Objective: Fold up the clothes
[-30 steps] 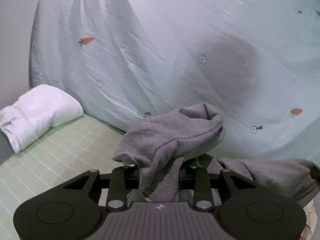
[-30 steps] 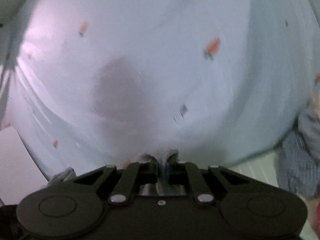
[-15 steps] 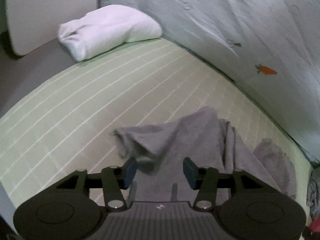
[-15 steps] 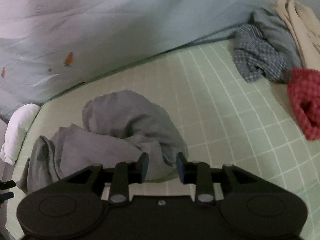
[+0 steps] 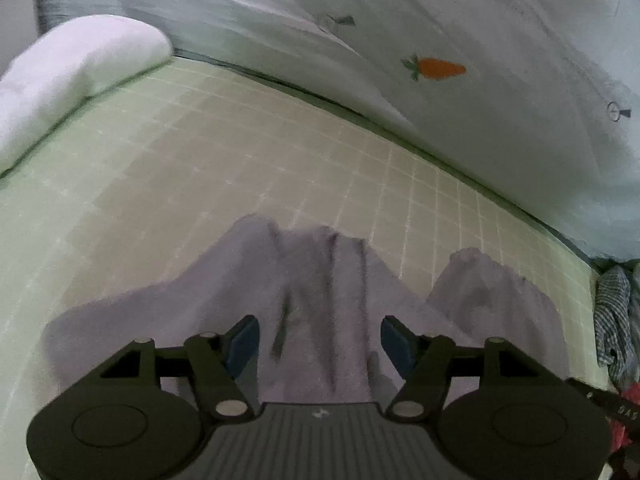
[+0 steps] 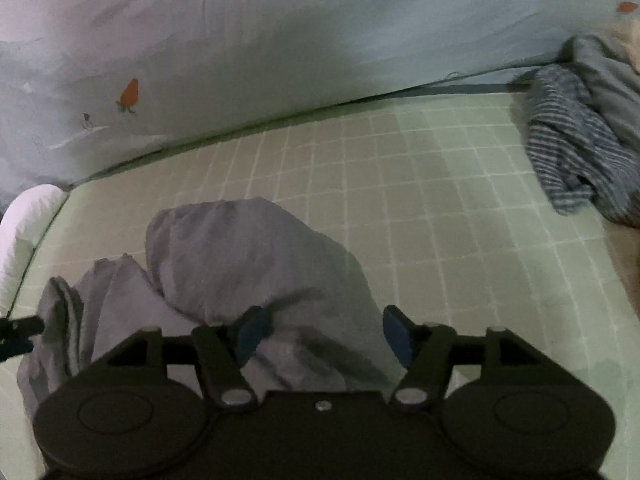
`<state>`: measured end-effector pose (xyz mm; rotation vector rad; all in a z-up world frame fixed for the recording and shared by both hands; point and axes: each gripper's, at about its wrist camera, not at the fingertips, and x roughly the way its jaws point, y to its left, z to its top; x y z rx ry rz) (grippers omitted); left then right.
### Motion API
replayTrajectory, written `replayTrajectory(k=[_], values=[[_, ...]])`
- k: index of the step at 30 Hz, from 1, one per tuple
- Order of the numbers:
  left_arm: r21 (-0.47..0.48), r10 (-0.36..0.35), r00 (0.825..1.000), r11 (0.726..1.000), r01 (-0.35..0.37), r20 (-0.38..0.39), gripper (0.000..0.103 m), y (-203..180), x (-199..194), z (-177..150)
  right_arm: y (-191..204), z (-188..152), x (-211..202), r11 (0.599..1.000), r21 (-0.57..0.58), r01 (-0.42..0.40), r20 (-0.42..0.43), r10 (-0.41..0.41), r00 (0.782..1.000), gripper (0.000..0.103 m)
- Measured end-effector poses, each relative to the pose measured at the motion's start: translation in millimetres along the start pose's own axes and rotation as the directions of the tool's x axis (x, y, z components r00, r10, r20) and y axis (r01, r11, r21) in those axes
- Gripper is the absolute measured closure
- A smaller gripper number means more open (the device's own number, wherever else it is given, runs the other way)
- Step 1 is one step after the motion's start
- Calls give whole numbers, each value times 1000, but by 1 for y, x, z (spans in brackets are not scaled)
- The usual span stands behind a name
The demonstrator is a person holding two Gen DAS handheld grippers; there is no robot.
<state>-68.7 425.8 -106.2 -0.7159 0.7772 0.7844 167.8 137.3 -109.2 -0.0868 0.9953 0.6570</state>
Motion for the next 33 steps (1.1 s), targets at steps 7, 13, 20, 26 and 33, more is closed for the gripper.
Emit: replayTrajectory(k=[7, 13, 20, 26, 33], values=[[0, 49, 997, 999, -49, -64, 28, -13, 69, 30, -7, 15, 38, 999, 37, 24, -75, -22, 997, 32], [2, 57, 997, 998, -57, -49, 96, -17, 81, 35, -11, 19, 47, 994, 92, -66, -96, 75, 993, 90], [17, 40, 997, 999, -41, 59, 102, -30, 40, 72, -7, 40, 13, 989, 81, -126, 82, 119, 989, 100], [7, -55, 939, 998, 56, 338, 102, -47, -53, 131, -13, 94, -58, 971, 139, -194, 364, 132, 922, 101], [47, -157, 768, 985, 163, 621, 101, -55, -182, 144, -14, 116, -180, 974, 73, -215, 671, 112, 733, 102]])
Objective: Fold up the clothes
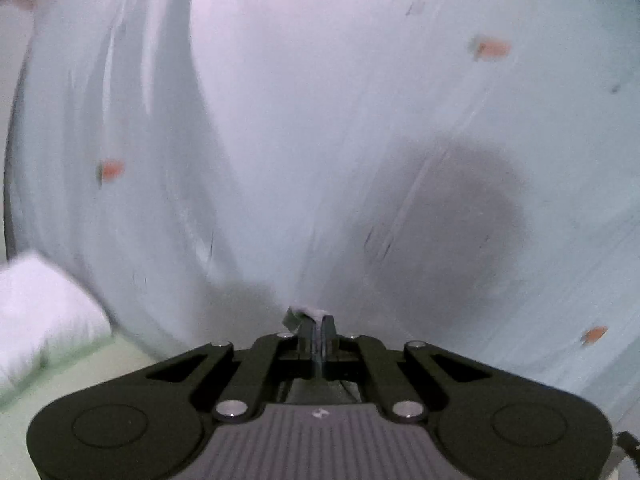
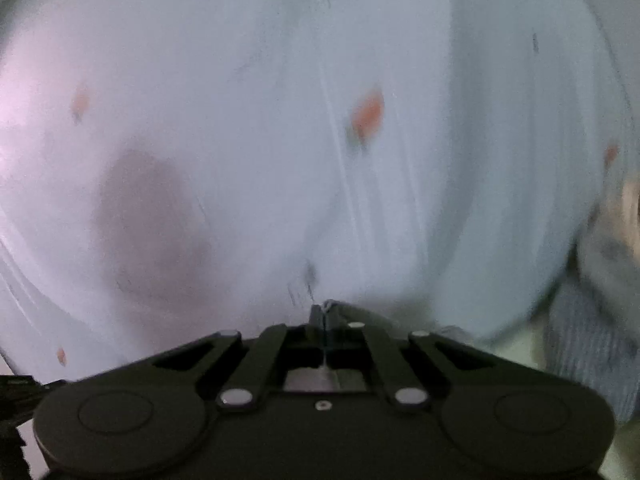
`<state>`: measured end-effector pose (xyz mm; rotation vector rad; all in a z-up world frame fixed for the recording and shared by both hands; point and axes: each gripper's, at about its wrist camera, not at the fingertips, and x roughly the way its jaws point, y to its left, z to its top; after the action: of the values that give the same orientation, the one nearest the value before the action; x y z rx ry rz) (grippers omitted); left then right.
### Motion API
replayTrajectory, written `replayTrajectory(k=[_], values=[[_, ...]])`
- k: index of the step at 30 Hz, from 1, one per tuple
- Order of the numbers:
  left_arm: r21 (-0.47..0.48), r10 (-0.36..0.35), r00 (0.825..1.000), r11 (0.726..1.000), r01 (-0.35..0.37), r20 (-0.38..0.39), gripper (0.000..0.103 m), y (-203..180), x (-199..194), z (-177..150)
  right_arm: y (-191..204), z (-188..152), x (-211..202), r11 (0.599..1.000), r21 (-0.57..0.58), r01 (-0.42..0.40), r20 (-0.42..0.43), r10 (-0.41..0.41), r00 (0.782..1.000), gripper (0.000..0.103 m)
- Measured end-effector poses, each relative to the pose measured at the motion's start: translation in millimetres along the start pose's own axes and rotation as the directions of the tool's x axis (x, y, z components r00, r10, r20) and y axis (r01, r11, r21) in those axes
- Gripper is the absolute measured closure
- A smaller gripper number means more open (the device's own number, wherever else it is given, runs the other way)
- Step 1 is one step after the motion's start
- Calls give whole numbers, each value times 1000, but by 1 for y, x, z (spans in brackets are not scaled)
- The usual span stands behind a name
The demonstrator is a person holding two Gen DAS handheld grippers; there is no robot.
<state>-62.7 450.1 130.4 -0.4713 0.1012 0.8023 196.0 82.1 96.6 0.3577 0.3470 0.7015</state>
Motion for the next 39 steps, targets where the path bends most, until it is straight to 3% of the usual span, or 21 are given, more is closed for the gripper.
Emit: replayTrajectory(k=[3, 4, 6, 8, 10, 12, 15, 16, 18, 20, 22, 26, 33, 39], values=[[35, -15, 999, 999, 14, 37, 101, -3, -33, 0, 3, 12, -33, 1000, -21, -8, 50, 9, 999, 102], [22, -16, 1000, 1000, 16, 17, 101, 2, -41, -6, 4, 15, -44, 1000, -28, -10, 66, 12, 998, 102], [-17, 8, 998, 1000, -9, -69, 101, 18, -52, -31, -1, 6, -58, 999, -32, 12, 50, -10, 999, 102], [-10, 71, 978, 997, -75, -195, 101, 34, -59, -72, -11, -16, -64, 998, -26, 56, -17, -56, 998, 102], [14, 143, 932, 989, -147, -332, 101, 51, -62, -117, -26, -47, -63, 995, 7, 97, -130, -95, 987, 102], [49, 219, 846, 973, -224, -485, 101, 71, -66, -175, -41, -88, -62, 987, 23, 158, -267, -147, 953, 101], [74, 306, 698, 937, -342, -647, 101, 99, -77, -237, -64, -151, -61, 966, 12, 258, -456, -224, 861, 100], [59, 307, 676, 930, -364, -670, 101, 105, -80, -246, -69, -168, -63, 957, -14, 288, -505, -256, 825, 99], [15, 288, 689, 928, -373, -665, 101, 112, -85, -244, -78, -192, -71, 940, -51, 337, -564, -306, 767, 95], [-28, 269, 703, 924, -381, -659, 101, 119, -89, -243, -87, -198, -79, 931, -29, 365, -584, -312, 750, 89], [-41, 261, 715, 926, -375, -649, 94, 120, -91, -241, -96, -200, -87, 922, 7, 388, -596, -308, 741, 75], [3, 265, 737, 942, -337, -622, 88, 111, -88, -237, -105, -200, -89, 907, 23, 421, -588, -328, 739, 65], [41, 238, 714, 959, -282, -658, 83, 88, -67, -249, -95, -199, -84, 922, -16, 386, -566, -327, 757, 61], [74, 233, 717, 966, -246, -656, 70, 78, -45, -247, -81, -198, -65, 932, -113, 343, -539, -348, 767, 54]])
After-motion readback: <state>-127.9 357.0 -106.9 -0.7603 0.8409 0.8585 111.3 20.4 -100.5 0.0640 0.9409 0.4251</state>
